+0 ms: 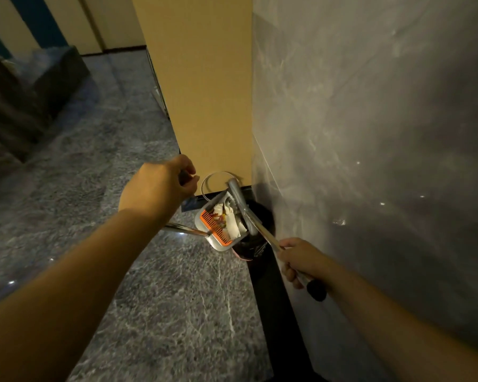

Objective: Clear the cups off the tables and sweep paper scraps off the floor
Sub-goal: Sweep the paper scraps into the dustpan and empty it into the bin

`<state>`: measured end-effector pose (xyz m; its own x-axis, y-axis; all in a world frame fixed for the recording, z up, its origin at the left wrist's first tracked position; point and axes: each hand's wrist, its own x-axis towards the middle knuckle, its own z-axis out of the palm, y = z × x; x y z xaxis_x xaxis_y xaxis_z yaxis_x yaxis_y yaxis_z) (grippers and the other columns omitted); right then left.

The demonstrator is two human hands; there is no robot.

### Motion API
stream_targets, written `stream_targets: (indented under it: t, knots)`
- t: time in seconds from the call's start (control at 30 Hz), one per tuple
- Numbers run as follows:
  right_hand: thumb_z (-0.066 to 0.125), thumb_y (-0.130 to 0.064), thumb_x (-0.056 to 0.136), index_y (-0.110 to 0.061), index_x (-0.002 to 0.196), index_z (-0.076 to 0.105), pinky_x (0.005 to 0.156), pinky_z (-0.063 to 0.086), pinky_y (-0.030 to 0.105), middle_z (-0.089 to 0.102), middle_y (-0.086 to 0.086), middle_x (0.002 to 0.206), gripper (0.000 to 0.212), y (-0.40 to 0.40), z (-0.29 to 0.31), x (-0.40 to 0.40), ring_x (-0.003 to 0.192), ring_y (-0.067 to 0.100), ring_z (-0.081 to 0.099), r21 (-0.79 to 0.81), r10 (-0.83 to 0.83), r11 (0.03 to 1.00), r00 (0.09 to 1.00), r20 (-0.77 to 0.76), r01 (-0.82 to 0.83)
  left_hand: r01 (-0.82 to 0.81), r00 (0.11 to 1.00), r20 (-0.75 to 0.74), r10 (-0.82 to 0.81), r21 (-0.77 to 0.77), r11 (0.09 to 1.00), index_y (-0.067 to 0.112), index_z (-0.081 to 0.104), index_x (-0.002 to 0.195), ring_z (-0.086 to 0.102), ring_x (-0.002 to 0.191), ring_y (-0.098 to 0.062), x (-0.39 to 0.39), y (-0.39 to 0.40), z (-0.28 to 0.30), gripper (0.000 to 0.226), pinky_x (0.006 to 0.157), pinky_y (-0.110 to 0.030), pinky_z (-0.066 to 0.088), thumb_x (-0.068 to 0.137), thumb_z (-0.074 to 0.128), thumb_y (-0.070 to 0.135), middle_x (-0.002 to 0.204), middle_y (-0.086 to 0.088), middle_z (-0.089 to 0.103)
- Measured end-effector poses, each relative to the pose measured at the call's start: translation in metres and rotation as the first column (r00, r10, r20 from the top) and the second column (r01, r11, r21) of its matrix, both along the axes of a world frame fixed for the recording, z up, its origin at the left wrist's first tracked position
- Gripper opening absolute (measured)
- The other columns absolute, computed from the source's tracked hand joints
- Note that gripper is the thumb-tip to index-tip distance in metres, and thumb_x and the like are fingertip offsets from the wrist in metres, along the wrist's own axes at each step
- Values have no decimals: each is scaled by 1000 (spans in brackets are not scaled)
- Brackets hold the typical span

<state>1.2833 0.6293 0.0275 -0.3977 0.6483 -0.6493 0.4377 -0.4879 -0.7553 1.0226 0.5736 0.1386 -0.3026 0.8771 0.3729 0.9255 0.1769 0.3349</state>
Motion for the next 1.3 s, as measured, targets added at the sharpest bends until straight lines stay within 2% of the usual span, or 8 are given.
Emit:
stream_targets:
  t: [0.27, 0.43, 0.63, 0.77, 0.83, 0.97, 1.2, 1.3]
  knots:
    - [40, -11, 98, -13, 88, 48, 40, 38, 22, 48, 5, 54, 13, 42, -3, 18, 41, 12, 44, -42, 63, 997, 997, -48, -65, 106, 977, -168, -130, -143, 984, 21, 65, 105, 58, 72, -19, 20, 63, 23, 18, 57, -27, 47, 91, 66, 32, 89, -5, 69]
    - [41, -6, 99, 12, 123, 45, 40, 38, 22, 44, 9, 56, 30, 45, -11, 9, 42, 13, 43, 13, 37, 999, 998, -56, -37, 164, 950, -233, -206, -188, 968, 22, 63, 105, 63, 77, -23, 27, 82, 26, 19, 63, -39, 57, 90, 66, 34, 89, -5, 68]
    - [43, -7, 98, 6, 132, 41, 37, 36, 20, 42, 7, 61, 37, 49, -16, 15, 42, 11, 42, -21, -70, 997, 997, -36, 69, 288, 852, -373, -366, -249, 925, 19, 63, 109, 64, 78, -26, 35, 94, 25, 21, 62, -37, 55, 92, 62, 33, 90, -7, 69]
    - [42, -9, 100, -13, 103, 51, 35, 35, 17, 43, 6, 54, 11, 49, -15, 20, 32, 8, 42, -208, -171, 967, 980, -100, 147, 353, 762, -429, -485, -353, 866, 22, 59, 113, 59, 79, -21, 43, 111, 28, 22, 61, -30, 49, 95, 58, 35, 93, -2, 65]
    - [40, -8, 100, -14, 92, 49, 34, 34, 16, 43, 6, 53, 13, 52, -18, 23, 29, 8, 42, -265, -230, 944, 967, -109, 195, 391, 712, -455, -534, -374, 841, 23, 58, 112, 56, 74, -19, 49, 118, 28, 22, 56, -26, 45, 94, 58, 36, 90, -2, 64]
    - [37, -6, 100, -16, 89, 45, 34, 32, 14, 39, 5, 60, 17, 54, -17, 29, 30, 6, 40, -319, -292, 918, 947, -135, 237, 439, 607, -517, -604, -415, 797, 23, 56, 111, 51, 69, -17, 59, 126, 22, 21, 50, -20, 30, 95, 55, 37, 87, -1, 62]
    - [36, -6, 101, -13, 83, 40, 30, 30, 13, 37, 6, 64, 20, 49, -23, 29, 26, 5, 38, -367, -362, 886, 918, -163, 284, 493, 465, -557, -689, -483, 723, 21, 57, 113, 55, 65, -18, 68, 134, 17, 23, 47, -17, 24, 95, 50, 34, 85, -1, 62]
    - [34, -5, 100, -13, 84, 41, 31, 29, 13, 37, 6, 65, 19, 48, -26, 27, 27, 6, 37, -398, -399, 864, 903, -162, 310, 499, 401, -543, -738, -546, 673, 18, 56, 117, 51, 62, -17, 68, 132, 14, 27, 48, -20, 32, 96, 52, 34, 82, -1, 59]
